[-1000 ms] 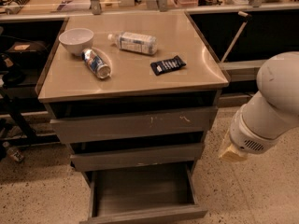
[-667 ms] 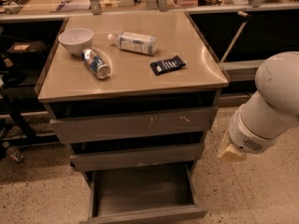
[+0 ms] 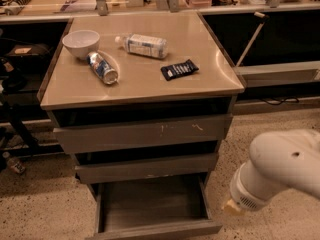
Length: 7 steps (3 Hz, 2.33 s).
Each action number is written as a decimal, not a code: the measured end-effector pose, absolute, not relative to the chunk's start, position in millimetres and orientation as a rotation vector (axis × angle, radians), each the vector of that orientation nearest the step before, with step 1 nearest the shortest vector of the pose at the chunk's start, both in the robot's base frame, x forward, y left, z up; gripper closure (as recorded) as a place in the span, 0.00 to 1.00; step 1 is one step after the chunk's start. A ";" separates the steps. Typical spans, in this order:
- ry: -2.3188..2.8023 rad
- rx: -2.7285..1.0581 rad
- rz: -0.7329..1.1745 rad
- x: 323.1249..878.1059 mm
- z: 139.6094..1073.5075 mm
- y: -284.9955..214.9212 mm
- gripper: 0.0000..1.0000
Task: Close bottom drawer
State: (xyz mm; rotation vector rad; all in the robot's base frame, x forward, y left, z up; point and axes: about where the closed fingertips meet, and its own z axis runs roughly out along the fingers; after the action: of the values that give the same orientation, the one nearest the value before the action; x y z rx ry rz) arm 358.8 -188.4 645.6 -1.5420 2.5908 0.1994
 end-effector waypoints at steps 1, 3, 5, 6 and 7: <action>2.688 -1.436 0.272 337.5 563.3 -183.5 1.00; 2.731 -1.413 0.365 323.1 528.2 -178.8 1.00; 2.801 -1.203 0.568 312.6 407.0 -157.7 1.00; 2.811 -1.163 0.611 313.9 369.8 -140.8 1.00; 2.812 -1.158 0.623 312.2 365.7 -138.1 1.00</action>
Offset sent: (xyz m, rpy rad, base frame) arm -0.0186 0.0028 -0.0655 0.0106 0.0578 -0.0583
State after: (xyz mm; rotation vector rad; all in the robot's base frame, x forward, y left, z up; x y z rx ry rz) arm 312.2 -138.1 365.7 -1.1577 2.8125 0.6226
